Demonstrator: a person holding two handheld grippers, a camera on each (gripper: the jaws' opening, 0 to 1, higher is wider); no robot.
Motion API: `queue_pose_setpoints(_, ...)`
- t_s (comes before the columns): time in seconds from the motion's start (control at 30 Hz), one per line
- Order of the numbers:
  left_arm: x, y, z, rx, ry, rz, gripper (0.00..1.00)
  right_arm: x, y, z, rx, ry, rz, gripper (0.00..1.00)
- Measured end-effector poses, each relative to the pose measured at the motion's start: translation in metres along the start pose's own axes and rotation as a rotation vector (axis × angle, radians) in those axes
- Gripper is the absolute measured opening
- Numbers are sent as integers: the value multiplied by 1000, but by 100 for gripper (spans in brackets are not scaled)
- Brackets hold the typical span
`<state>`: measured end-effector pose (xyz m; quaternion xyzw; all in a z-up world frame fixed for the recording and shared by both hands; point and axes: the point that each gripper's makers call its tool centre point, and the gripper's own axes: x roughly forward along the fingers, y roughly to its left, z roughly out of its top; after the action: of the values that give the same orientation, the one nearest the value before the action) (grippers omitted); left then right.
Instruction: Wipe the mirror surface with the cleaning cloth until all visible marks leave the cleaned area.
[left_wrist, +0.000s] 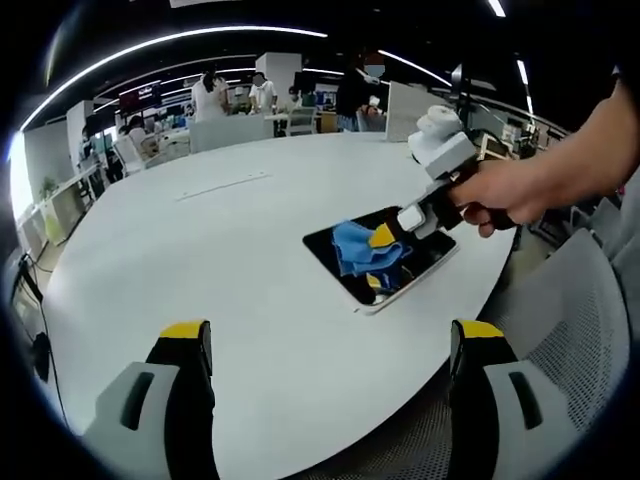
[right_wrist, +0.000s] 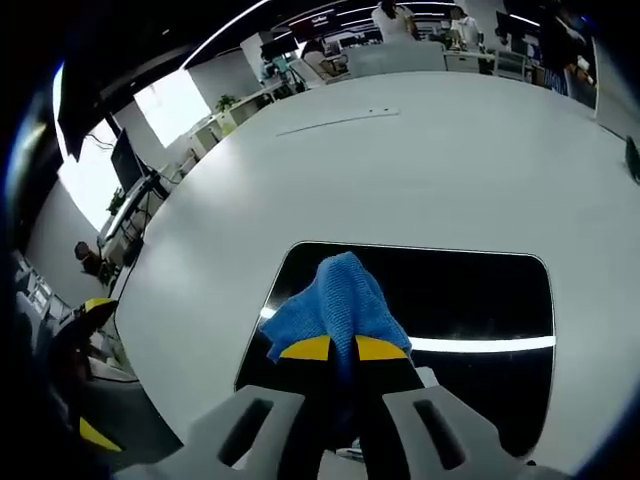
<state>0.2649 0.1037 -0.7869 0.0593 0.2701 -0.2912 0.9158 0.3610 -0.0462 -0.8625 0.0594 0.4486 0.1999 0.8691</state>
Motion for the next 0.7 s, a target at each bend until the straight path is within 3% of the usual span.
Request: queue_pose_setpoints(0.7, 0, -4, -1, -7, 4, -23, 98, -14, 12, -24, 2, 11, 14, 1)
